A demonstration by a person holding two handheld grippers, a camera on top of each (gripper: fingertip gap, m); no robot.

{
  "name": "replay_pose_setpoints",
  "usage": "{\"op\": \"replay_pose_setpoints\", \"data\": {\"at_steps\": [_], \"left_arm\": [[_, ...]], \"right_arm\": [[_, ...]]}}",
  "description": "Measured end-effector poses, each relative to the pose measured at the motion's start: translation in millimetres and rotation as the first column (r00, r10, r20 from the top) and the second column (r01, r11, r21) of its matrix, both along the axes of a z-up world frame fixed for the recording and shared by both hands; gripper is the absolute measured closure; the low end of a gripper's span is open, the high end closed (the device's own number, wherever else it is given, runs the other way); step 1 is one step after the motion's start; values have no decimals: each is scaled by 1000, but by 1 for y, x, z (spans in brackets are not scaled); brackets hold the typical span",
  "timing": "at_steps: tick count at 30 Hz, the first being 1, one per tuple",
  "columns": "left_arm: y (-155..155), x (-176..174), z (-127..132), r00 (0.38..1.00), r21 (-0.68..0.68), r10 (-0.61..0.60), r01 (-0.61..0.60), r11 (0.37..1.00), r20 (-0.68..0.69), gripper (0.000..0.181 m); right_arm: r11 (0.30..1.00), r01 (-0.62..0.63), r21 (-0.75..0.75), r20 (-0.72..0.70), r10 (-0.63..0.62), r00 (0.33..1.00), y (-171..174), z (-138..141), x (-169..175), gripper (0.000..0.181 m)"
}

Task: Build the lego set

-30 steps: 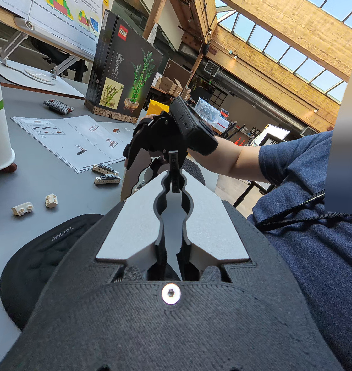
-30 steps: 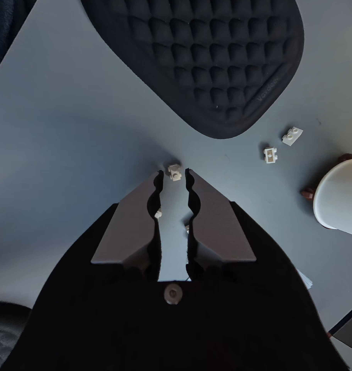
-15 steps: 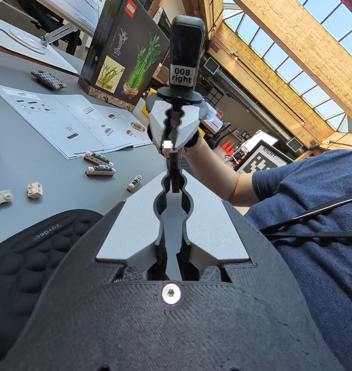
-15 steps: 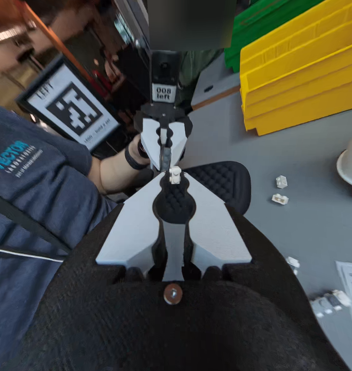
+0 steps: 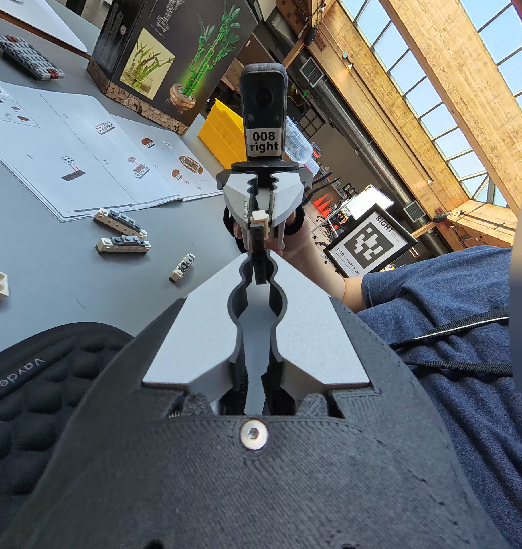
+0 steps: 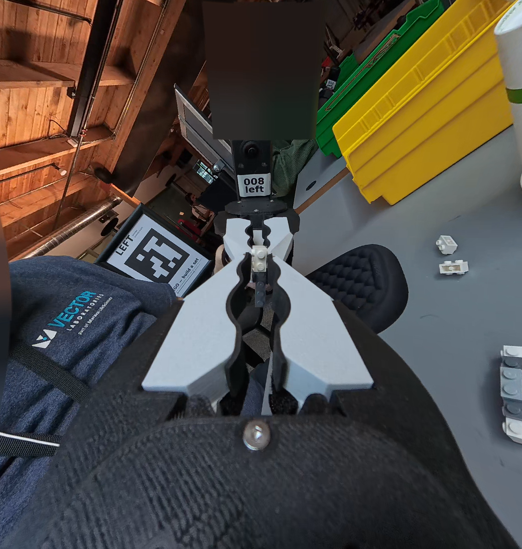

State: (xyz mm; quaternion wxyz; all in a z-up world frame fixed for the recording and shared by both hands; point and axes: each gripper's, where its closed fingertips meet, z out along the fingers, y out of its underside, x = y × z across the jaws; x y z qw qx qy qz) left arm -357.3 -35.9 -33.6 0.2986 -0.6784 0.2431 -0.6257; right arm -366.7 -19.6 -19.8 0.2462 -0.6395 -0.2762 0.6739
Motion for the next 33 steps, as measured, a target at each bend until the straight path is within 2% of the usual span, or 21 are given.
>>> {"op": "replay_pose_setpoints", "data": {"at_steps": [1, 13, 20, 28, 33], "left_arm": [[0, 0, -1, 1000, -8, 0, 0, 1000, -2, 176], [-5, 3, -12, 998, -57, -41, 38, 998, -56, 176], [-16, 6, -27, 982, -61, -105, 97, 993, -156, 176], [-25, 9, -41, 957, -38, -144, 139, 990, -253, 176], [-28, 9, -41, 947, 6, -147, 155, 988, -284, 176]], "right_arm": [[1000, -7, 2, 2, 7, 1000, -1, -1, 0, 173], [1000, -2, 15, 66, 1, 998, -5, -15, 0, 173], [996, -85, 23, 174, 80, 982, -17, -30, 0, 172], [971, -179, 159, 339, 116, 934, -27, -42, -1, 172], [965, -197, 172, 352, 127, 927, -30, -41, -1, 172]]}}
